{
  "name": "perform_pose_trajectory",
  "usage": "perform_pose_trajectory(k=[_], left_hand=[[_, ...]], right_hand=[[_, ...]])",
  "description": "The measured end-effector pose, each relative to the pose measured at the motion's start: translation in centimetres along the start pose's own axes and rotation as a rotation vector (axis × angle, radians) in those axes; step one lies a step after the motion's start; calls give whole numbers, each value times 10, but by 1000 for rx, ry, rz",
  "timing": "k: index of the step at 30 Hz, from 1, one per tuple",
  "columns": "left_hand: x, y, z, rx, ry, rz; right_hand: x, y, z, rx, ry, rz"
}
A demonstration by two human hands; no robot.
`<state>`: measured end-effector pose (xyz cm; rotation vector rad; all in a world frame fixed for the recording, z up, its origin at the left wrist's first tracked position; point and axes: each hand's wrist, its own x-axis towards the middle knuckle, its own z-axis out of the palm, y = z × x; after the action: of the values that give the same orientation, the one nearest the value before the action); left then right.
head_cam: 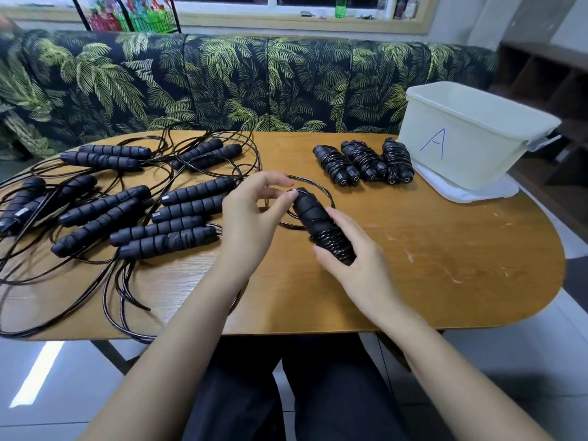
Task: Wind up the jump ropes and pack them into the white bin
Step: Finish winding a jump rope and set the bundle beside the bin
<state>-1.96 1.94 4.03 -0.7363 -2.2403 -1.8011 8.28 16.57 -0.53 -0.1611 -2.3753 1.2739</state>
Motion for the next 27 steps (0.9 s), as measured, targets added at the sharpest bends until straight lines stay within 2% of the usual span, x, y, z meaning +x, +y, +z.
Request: perform_pose_trajectory(k=[3,8,15,18,21,23,25,27], left_hand=[[0,-2,-5,19,-28,-2],[-5,1,-5,-238,-17,-188],[-6,-2,-14,-337,-83,-253],[0,-4,-22,-399,-205,-419],[4,-5,-27,-608,-329,-680],[2,-6,-25,-737,-335,-764],[-1,-12,-20,-654,-284,-703],[-4,-16,-17,-295,-198,-477]], right_hand=[[-3,-3,-4,-243,62,-57],[-2,-4,-10,-426,100,-177],[-4,4,-12,-622,140,-396],[-7,11,-10,-593,177,-476],[-9,13,-9,-522,212,-531],[-9,13,-10,-528,232,-554],[-8,14,-11,-613,245,-575],[-9,17,-11,-716,244,-573]])
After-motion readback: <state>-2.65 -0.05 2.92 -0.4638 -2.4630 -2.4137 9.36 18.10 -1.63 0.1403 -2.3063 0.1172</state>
